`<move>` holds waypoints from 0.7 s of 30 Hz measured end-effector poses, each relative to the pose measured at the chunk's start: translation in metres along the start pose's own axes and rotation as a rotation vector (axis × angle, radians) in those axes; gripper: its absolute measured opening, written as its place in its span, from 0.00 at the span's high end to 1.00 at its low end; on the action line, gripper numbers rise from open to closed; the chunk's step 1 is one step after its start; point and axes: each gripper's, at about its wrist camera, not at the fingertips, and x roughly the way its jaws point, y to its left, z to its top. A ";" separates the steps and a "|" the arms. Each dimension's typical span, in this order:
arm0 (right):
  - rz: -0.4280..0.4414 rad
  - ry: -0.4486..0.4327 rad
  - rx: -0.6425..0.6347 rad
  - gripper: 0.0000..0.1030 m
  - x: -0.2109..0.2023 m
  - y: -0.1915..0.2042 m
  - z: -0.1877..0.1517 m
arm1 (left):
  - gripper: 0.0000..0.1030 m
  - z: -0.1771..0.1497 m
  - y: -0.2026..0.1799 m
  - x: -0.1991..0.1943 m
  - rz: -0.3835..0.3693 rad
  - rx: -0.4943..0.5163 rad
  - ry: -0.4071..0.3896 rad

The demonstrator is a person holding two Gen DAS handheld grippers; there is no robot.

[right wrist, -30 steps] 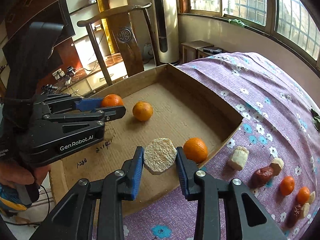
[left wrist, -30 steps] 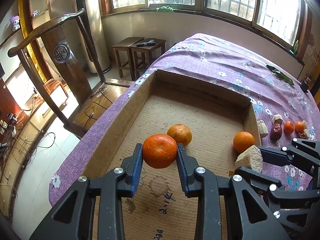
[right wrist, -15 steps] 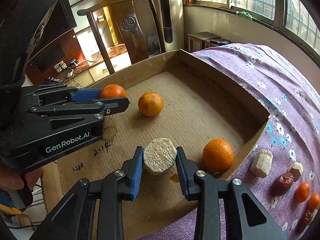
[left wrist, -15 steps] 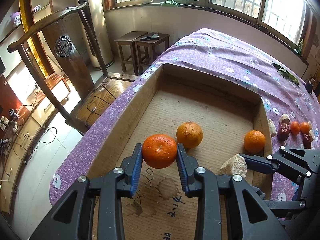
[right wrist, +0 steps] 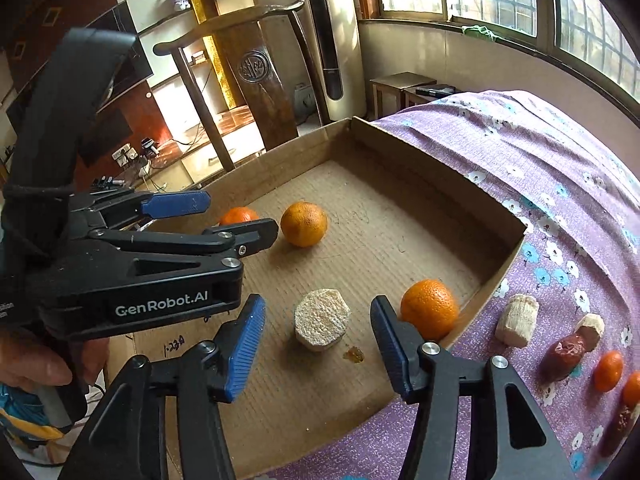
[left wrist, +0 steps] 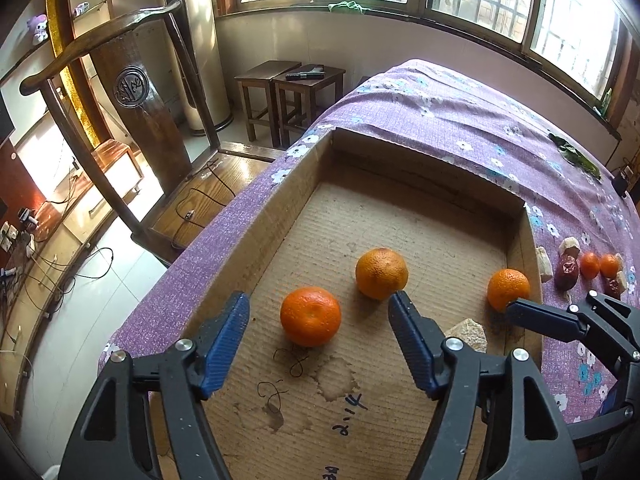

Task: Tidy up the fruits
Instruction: 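Lower the orange and white cake into the box and open both tools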

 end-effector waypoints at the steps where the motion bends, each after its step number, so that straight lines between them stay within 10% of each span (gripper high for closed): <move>1: -0.004 -0.002 0.001 0.37 -0.003 -0.001 -0.001 | 0.29 0.000 0.001 -0.001 -0.002 -0.007 -0.001; 16: -0.067 -0.100 0.112 0.36 -0.068 -0.043 -0.033 | 0.20 -0.007 -0.043 -0.033 -0.039 0.055 -0.077; 21: -0.108 -0.160 0.172 0.20 -0.097 -0.065 -0.050 | 0.19 -0.009 -0.074 -0.042 -0.086 0.085 -0.091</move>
